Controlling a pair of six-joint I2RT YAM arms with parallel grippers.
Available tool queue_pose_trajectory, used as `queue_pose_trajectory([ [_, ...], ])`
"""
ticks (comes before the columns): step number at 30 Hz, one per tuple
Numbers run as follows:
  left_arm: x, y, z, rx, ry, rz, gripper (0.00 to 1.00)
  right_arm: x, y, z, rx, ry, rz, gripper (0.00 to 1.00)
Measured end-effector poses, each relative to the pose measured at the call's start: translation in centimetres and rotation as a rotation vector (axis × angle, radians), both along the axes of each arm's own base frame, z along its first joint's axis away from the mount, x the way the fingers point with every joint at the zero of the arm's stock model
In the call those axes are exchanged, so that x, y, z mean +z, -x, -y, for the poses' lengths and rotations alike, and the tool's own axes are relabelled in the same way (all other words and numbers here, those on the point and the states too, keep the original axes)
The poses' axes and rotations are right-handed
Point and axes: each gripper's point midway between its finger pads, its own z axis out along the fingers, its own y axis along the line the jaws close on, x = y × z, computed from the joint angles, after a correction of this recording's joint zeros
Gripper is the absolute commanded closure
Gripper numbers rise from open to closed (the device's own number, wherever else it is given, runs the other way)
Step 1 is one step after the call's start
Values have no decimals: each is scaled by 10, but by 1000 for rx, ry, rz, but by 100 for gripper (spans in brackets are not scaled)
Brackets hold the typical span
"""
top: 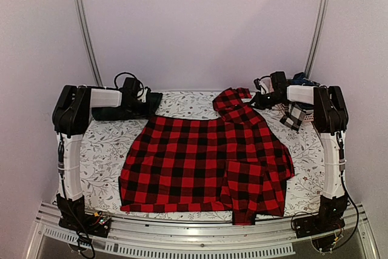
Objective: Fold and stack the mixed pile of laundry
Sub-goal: Pick up the flattened T-shirt from the center of the board, then fold the flattened T-shirt at the center of the board.
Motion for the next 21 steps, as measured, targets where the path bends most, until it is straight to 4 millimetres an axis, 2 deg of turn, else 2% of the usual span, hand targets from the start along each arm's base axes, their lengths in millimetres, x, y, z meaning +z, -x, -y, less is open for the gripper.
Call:
queue_pose_trajectory([
  [5, 9, -11, -4, 4, -2, 47, 100, 33, -18, -3, 0, -12, 80, 100],
  [9, 17, -9, -7, -6, -7, 78, 100, 34, -19, -3, 2, -12, 84, 100],
  [12, 28, 5, -9, -17, -3, 108, 100, 13, -4, -1, 3, -6, 36, 100],
  [16, 46, 24, -10, -36, 13, 169, 100, -19, 29, 4, 5, 7, -62, 100],
  [18, 56, 33, -8, -50, 20, 206, 100, -22, 44, 6, 7, 9, -86, 100],
  [21, 65, 43, -6, -68, 22, 247, 100, -8, 55, 6, 11, 1, -69, 100],
])
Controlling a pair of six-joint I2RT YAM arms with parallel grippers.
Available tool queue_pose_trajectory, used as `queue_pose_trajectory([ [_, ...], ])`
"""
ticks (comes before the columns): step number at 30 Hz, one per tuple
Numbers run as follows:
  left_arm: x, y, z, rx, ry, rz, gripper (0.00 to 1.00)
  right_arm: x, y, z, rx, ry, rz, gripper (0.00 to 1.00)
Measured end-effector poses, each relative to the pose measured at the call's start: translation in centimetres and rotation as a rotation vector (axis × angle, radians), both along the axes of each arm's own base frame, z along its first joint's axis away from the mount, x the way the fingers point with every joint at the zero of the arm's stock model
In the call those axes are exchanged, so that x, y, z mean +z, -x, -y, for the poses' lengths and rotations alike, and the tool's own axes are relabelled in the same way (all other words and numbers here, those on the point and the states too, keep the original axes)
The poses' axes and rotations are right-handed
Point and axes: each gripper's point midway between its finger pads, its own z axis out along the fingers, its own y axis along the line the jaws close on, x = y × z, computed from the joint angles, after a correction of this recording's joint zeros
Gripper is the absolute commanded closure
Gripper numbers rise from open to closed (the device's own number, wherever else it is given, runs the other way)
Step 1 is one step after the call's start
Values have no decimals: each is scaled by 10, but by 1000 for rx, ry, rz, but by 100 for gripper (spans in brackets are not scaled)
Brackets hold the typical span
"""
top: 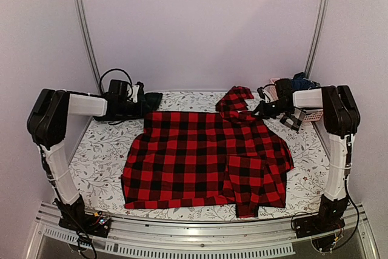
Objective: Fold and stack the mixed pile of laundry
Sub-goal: Fold the flattened T-shirt at the center of the board.
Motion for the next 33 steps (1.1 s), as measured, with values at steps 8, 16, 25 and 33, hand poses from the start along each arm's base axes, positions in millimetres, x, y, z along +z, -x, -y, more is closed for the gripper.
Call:
queue_pose_trajectory([
  [8, 5, 34, 14, -43, -35, 48, 100, 69, 24, 0, 11, -45, 137, 100],
  [16, 37, 67, 22, -53, -40, 134, 100, 59, 82, -2, 18, -53, 86, 100],
  [25, 29, 94, 11, -18, -79, 120, 100, 67, 125, 0, 17, -62, 81, 100],
  [33, 13, 111, 3, 16, -117, 75, 99, 58, 148, 3, 9, -72, 63, 100],
])
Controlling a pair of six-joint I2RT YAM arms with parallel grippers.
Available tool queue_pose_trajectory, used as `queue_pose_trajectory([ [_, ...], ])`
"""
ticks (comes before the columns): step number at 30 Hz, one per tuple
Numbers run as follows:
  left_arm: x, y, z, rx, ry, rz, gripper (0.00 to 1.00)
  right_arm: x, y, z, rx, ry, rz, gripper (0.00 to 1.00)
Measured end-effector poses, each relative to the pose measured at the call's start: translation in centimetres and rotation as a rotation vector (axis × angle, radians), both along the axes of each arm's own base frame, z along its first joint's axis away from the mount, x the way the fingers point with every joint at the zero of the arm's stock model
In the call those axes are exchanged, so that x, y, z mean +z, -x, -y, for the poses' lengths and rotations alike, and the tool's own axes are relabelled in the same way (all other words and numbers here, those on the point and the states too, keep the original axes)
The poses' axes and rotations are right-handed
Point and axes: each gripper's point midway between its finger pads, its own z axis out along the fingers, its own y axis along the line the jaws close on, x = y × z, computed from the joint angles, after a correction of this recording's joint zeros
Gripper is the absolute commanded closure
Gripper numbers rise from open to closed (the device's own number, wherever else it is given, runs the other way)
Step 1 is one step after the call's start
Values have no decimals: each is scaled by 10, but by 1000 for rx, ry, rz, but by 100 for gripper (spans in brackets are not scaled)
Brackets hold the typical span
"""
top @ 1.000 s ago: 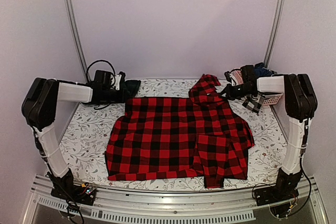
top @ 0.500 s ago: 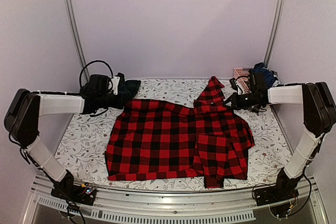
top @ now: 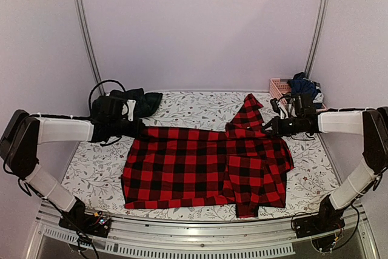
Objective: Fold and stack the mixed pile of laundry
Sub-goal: Fold the flattened T-shirt at the center of the board.
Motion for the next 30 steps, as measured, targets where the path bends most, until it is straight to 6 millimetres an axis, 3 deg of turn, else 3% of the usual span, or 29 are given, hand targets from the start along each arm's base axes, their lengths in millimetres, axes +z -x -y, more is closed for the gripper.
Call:
queue_pose_trajectory([
  [5, -13, 10, -1, 8, -23, -48, 91, -21, 17, -5, 18, -5, -63, 97],
  [8, -18, 15, -2, 10, -27, -73, 72, -25, 23, -10, 32, -12, -82, 79],
  [11, -15, 25, 0, -3, 1, -81, 63, -25, 26, -11, 44, -19, -93, 57],
  [14, 2, 34, 1, -16, 40, -54, 55, -23, 29, -9, 39, -5, -97, 49],
  [18, 30, 28, 5, -15, 79, 4, 53, -4, 22, -2, 11, 25, -44, 48],
  [24, 48, -9, 26, -37, 91, 5, 52, 42, -18, -8, 2, 18, 84, 54],
  [27, 38, -23, 39, -65, 94, -28, 53, 40, -35, -15, 18, 6, 86, 58],
  [30, 13, -25, 56, -113, 77, -87, 53, 15, -41, -23, 41, 9, 30, 61],
])
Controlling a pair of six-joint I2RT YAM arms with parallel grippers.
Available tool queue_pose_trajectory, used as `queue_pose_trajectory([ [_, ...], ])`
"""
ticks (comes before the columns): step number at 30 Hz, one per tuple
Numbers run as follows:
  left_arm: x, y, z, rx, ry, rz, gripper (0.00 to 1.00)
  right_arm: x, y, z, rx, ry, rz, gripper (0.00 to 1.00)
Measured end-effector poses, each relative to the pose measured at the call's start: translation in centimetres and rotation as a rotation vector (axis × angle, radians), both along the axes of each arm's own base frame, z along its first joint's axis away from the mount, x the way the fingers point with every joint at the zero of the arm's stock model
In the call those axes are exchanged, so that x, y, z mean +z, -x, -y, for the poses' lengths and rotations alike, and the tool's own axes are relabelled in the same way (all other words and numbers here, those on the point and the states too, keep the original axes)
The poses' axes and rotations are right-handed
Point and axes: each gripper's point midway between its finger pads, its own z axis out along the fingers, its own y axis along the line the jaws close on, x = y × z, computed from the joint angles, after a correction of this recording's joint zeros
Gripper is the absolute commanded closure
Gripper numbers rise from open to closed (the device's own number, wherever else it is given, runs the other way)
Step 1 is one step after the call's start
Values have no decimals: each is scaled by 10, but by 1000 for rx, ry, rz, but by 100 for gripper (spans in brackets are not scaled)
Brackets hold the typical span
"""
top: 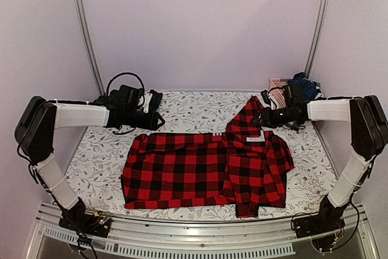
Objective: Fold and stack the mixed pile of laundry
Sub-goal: Fold the flattened T-shirt at the center of the board.
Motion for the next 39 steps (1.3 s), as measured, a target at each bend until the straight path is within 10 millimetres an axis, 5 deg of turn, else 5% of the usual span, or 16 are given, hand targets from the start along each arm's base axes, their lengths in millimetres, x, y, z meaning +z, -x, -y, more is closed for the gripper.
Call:
queue_pose_trajectory([
  [5, -44, 26, 28, -104, -53, -103, 53, -43, 20, -18, 58, 31, -105, 64],
  [11, -70, 48, 26, -123, -103, -165, 52, -85, 64, -16, 93, 80, -231, 64],
  [13, -81, 56, 19, -112, -131, -191, 51, -92, 72, -12, 93, 97, -267, 56],
  [16, -89, 62, 8, -89, -175, -200, 34, -87, 68, -7, 76, 101, -253, 42],
  [19, -73, 67, 1, -60, -185, -146, 17, -67, 42, 4, 10, 86, -194, 36],
  [22, -28, 58, 4, -29, -134, -10, 1, -24, -13, 13, -72, 70, -75, 34],
  [25, 18, 42, 4, 30, -71, 133, 0, 25, -80, 14, -137, 65, 85, 34],
  [28, 44, 32, 0, 84, -42, 221, 0, 50, -127, 15, -190, 80, 179, 33],
  [31, 63, 30, -7, 134, -11, 287, 0, 39, -159, 18, -232, 113, 191, 29],
  [39, 87, 22, -18, 229, 35, 359, 0, -52, -190, 32, -308, 240, 57, 30],
])
